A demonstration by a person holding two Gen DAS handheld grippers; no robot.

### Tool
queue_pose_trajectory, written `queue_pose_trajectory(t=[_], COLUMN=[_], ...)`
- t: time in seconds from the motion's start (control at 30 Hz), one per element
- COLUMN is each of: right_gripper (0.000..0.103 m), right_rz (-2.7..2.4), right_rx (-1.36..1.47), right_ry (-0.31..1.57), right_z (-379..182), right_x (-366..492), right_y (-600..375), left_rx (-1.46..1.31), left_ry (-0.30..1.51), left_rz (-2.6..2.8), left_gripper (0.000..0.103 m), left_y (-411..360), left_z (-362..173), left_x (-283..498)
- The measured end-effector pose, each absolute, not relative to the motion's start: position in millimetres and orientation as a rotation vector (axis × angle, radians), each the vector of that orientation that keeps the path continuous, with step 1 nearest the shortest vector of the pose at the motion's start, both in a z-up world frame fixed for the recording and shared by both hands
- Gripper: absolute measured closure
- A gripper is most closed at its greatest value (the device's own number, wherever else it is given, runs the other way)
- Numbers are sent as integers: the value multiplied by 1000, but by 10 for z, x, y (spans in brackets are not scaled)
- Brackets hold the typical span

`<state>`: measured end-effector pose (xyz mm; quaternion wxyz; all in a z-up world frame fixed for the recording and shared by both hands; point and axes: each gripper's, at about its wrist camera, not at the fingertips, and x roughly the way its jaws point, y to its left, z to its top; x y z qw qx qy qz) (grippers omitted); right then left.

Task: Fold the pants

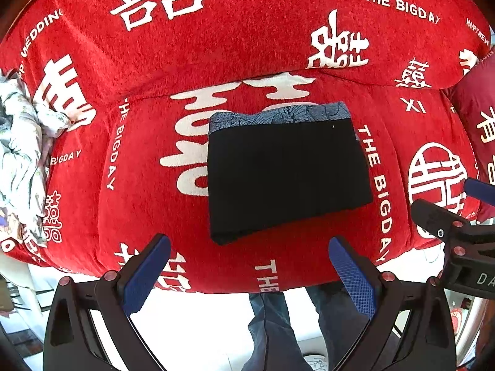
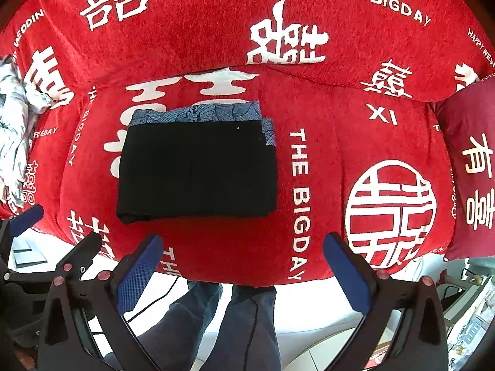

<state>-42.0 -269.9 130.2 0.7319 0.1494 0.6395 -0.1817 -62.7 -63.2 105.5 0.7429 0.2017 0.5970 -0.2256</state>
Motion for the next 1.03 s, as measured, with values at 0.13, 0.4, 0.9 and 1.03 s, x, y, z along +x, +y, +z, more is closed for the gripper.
queue_pose_trajectory(t=[0.13, 0.4, 0.9, 1.03], right_gripper=[0, 0, 0, 0], right_rz=[-408, -422, -454, -453], right_rx=[320, 330, 359, 371], right_ry=[1407, 1393, 1391, 1385], right_z=[1297, 1331, 1326, 1340], right_x=[-416, -467, -518, -506], right_y=[-2693, -2701, -2756, -2773], left_rx=[470, 496, 497, 471], left_ry=[1290, 1278, 1236, 1213], left_rz=[-500, -510, -525, -544], left_gripper=[0, 0, 0, 1], left_y=[-648, -699, -760, -723], left_z=[1066, 1062, 1103, 1158], left_x=[-638, -638, -597, -571])
